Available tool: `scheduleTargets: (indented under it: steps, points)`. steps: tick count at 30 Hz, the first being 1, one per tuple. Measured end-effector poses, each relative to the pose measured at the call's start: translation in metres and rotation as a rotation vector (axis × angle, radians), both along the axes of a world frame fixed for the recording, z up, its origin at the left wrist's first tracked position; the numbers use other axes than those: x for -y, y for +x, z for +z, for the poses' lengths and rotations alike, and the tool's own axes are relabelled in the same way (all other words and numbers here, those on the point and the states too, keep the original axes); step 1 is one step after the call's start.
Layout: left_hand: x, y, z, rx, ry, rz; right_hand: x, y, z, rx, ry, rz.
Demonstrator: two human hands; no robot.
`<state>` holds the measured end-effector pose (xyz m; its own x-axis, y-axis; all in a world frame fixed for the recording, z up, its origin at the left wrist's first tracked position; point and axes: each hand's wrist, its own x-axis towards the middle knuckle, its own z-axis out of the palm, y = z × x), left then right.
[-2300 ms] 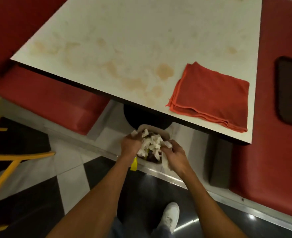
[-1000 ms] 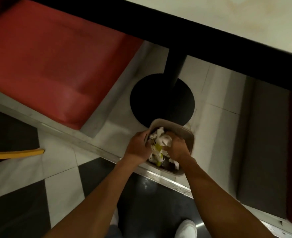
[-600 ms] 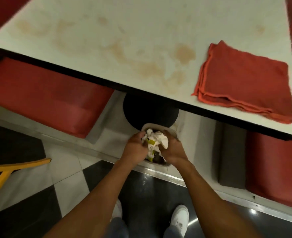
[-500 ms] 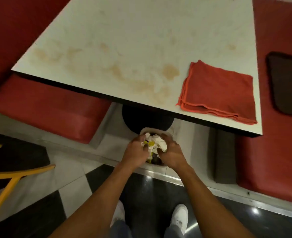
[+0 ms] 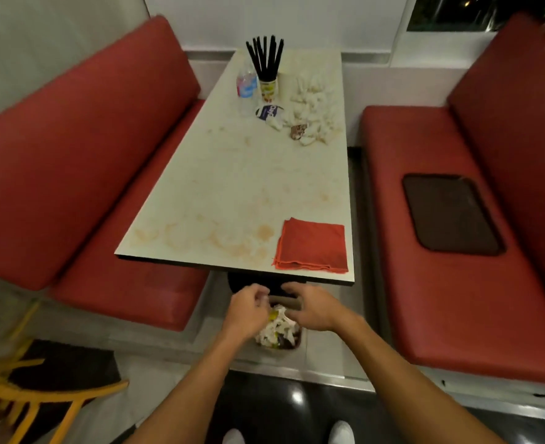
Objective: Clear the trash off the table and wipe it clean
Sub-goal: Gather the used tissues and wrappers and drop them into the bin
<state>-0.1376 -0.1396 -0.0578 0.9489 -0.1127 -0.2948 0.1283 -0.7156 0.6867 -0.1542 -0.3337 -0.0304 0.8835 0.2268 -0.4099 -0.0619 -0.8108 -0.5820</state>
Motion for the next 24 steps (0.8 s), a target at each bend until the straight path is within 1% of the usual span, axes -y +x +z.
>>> scheduleTargets:
  steps: [6, 11, 14, 19, 24]
  points:
    - [0.023, 0.02, 0.081, 0.116, -0.007, 0.034, 0.033, 0.031, 0.077, 0.072, -0.005, 0.097]
    - [0.052, 0.044, 0.144, 0.202, -0.01, 0.049, 0.059, 0.07, 0.13, 0.146, -0.012, 0.108]
    - [0.066, 0.061, 0.172, 0.214, -0.036, 0.068, 0.071, 0.095, 0.155, 0.198, 0.011, 0.121]
    - [0.078, 0.095, 0.206, 0.244, -0.057, 0.085, 0.082, 0.132, 0.181, 0.252, 0.052, 0.103]
    - [0.082, 0.141, 0.214, 0.265, -0.088, 0.087, 0.086, 0.177, 0.18, 0.269, 0.062, 0.063]
